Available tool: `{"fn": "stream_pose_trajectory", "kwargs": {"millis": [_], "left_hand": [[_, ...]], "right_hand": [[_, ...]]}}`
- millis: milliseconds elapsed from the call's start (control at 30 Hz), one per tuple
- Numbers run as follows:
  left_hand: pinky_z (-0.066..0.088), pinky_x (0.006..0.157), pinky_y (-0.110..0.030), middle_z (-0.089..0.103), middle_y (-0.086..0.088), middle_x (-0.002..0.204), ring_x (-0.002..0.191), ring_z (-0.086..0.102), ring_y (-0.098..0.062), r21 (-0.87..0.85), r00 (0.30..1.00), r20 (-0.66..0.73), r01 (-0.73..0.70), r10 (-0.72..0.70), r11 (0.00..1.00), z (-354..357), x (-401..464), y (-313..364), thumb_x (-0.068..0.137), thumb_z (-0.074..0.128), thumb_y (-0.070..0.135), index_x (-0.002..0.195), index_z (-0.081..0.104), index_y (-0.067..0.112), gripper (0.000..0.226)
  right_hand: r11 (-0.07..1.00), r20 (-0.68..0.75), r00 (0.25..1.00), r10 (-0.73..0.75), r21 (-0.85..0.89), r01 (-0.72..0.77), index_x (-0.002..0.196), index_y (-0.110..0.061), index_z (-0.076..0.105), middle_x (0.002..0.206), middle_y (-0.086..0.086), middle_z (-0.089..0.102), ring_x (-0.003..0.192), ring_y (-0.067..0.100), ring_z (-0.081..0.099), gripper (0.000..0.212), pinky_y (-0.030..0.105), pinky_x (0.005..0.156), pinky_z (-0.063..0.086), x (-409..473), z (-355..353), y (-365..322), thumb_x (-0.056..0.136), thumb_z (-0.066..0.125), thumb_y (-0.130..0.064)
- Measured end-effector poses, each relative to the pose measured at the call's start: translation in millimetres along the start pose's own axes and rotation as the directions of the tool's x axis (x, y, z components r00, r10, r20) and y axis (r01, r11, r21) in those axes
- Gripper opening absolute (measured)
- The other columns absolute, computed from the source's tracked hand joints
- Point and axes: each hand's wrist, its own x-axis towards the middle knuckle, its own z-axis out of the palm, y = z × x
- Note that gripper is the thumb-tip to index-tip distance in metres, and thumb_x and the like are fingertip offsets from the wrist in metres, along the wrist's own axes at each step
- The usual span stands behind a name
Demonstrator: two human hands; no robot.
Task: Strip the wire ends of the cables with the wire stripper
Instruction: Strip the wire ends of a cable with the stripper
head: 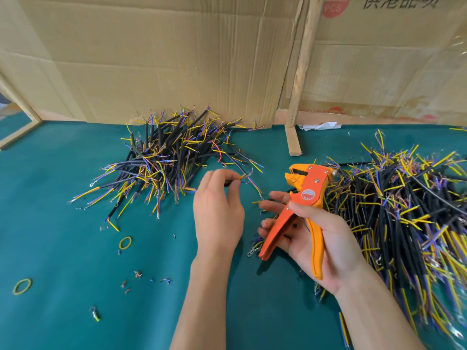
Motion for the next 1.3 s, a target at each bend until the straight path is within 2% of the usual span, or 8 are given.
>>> {"fn": "stream_pose_trajectory", "kwargs": {"millis": [100,167,367,600,733,833,967,1300], "left_hand": [[0.041,0.077,-0.008,0.063,0.008,0.086,0.079,0.056,-0.003,-0.126,0.988,-0.152,-0.022,0.002,0.992,0,-1,11,0.093,0.061,0.014,0.091,0.065,0.016,0.004],[0.038,0.074,-0.004,0.063,0.009,0.084,0.076,0.056,-0.002,-0.172,0.983,-0.181,0.011,-0.043,0.985,3,-2,14,0.093,0.06,0.018,0.091,0.064,0.017,0.005],[0.052,0.067,-0.027,0.068,0.005,0.073,0.064,0.066,-0.012,-0.429,0.92,0.035,0.368,-0.391,0.825,6,-1,7,0.094,0.065,0.012,0.084,0.065,0.016,0.01],[0.05,0.064,-0.027,0.069,0.003,0.07,0.062,0.065,-0.011,-0.49,0.859,0.247,0.51,-0.449,0.706,6,0,5,0.09,0.067,0.006,0.081,0.068,0.015,0.013],[0.051,0.065,-0.028,0.067,0.005,0.068,0.063,0.064,-0.012,-0.492,0.87,0.256,0.492,-0.42,0.719,4,0,6,0.091,0.066,0.006,0.08,0.067,0.017,0.015],[0.054,0.069,-0.034,0.069,0.001,0.071,0.069,0.066,-0.021,-0.426,0.914,0.194,0.405,-0.356,0.809,7,-2,7,0.091,0.066,0.009,0.081,0.066,0.017,0.013],[0.046,0.063,-0.016,0.066,0.002,0.074,0.068,0.062,-0.016,-0.317,0.958,0.14,0.283,-0.251,0.905,9,-4,9,0.093,0.062,0.005,0.084,0.061,0.015,0.013],[0.043,0.069,-0.025,0.059,0.0,0.079,0.073,0.053,-0.017,-0.31,0.974,0.157,0.204,-0.162,0.929,11,-5,9,0.095,0.05,-0.004,0.089,0.057,0.015,0.021]], "right_hand": [[0.998,0.02,0.999,0.046,-0.049,-0.045,0.127,0.006,0.064,0.103,0.025,0.066,0.082,0.038,0.066,0.043,0.051,0.081,0.058,-1,1,-1,0.09,0.061,-0.016],[0.995,0.032,0.997,0.073,-0.075,-0.071,0.127,0.004,0.065,0.094,0.023,0.065,0.078,0.037,0.065,0.041,0.052,0.079,0.058,-2,2,-1,0.092,0.059,-0.016],[0.984,0.03,0.993,0.115,-0.141,-0.11,0.13,0.003,0.056,0.111,0.034,0.069,0.067,0.036,0.066,0.053,0.047,0.066,0.058,-2,6,-2,0.082,0.068,-0.018],[0.986,0.068,0.993,0.099,-0.141,-0.088,0.137,-0.003,0.053,0.12,0.038,0.065,0.077,0.04,0.068,0.059,0.048,0.074,0.059,-1,5,-1,0.08,0.065,-0.011],[0.993,0.081,0.994,0.07,-0.105,-0.061,0.138,-0.007,0.057,0.124,0.034,0.065,0.083,0.04,0.068,0.057,0.049,0.077,0.059,-1,4,-1,0.081,0.064,-0.008],[0.994,0.086,0.994,0.064,-0.095,-0.056,0.135,-0.007,0.061,0.115,0.033,0.067,0.08,0.04,0.068,0.056,0.049,0.075,0.059,-3,4,-2,0.08,0.068,-0.011],[0.993,0.088,0.994,0.067,-0.102,-0.058,0.134,-0.005,0.061,0.107,0.031,0.068,0.077,0.039,0.067,0.055,0.048,0.073,0.059,-4,5,-3,0.08,0.068,-0.012],[0.991,0.11,0.99,0.084,-0.116,-0.071,0.133,-0.001,0.061,0.099,0.027,0.065,0.075,0.037,0.063,0.053,0.048,0.072,0.057,-3,4,-3,0.083,0.067,-0.015]]}}
